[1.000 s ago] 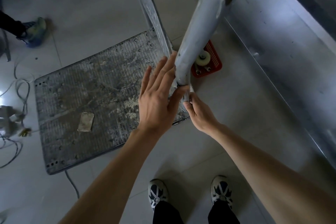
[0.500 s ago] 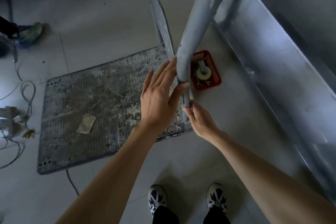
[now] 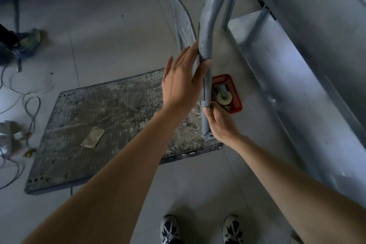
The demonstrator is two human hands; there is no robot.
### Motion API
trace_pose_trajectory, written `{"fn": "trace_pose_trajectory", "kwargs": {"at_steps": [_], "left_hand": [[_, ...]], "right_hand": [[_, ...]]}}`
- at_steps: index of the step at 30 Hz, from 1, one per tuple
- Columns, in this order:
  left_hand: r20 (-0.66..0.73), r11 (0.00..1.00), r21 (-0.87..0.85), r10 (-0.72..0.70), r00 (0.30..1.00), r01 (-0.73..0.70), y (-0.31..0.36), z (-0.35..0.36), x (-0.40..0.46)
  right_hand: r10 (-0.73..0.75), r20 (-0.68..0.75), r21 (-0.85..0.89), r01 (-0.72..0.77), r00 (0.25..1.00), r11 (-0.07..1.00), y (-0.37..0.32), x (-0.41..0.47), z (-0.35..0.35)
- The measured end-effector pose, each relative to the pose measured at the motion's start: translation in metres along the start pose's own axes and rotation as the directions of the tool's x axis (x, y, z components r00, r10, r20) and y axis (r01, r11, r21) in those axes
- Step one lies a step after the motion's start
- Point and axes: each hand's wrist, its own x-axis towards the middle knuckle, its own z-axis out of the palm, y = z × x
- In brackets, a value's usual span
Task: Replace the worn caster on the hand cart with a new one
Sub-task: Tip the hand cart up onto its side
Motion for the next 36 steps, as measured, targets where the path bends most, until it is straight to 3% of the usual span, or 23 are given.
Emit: {"fn": "trace_pose_trajectory", "kwargs": {"at_steps": [9, 13, 17, 23, 27, 31, 36], "left_hand": [[0.003, 0.990, -0.019, -0.138, 0.990, 0.138, 0.005, -0.046, 0.100], [0.132, 0.990, 0.140, 0.015, 0.991, -0.033, -0.008, -0.059, 0.114], [0.284, 0.963, 0.265, -0.118, 0.952, 0.040, -0.056, -0.055, 0.092], [0.541, 0.914, 0.399, -0.302, 0.785, 0.076, -0.101, -0.031, 0.071], [0.561, 0.901, 0.417, -0.357, 0.747, 0.117, -0.114, -0.016, 0.071], [0.595, 0.896, 0.423, -0.387, 0.705, 0.135, -0.130, -0.010, 0.060], [0.589, 0.906, 0.399, -0.373, 0.717, 0.143, -0.151, -0.005, 0.052]], "right_hand": [[0.049, -0.016, -0.107, -0.050, 0.999, 0.993, -0.056, 0.067, -0.032], [0.092, -0.041, -0.158, -0.097, 0.995, 0.983, -0.071, 0.099, -0.040], [0.088, -0.033, -0.197, -0.093, 0.996, 0.976, -0.078, 0.136, -0.052], [0.180, 0.057, -0.156, -0.169, 0.982, 0.973, -0.086, 0.210, -0.072], [0.164, 0.061, -0.109, -0.157, 0.984, 0.982, -0.103, 0.249, -0.069], [0.153, 0.100, -0.197, -0.131, 0.983, 0.972, -0.132, 0.285, -0.065], [0.139, 0.094, -0.243, -0.113, 0.986, 0.963, -0.147, 0.330, -0.051]]}}
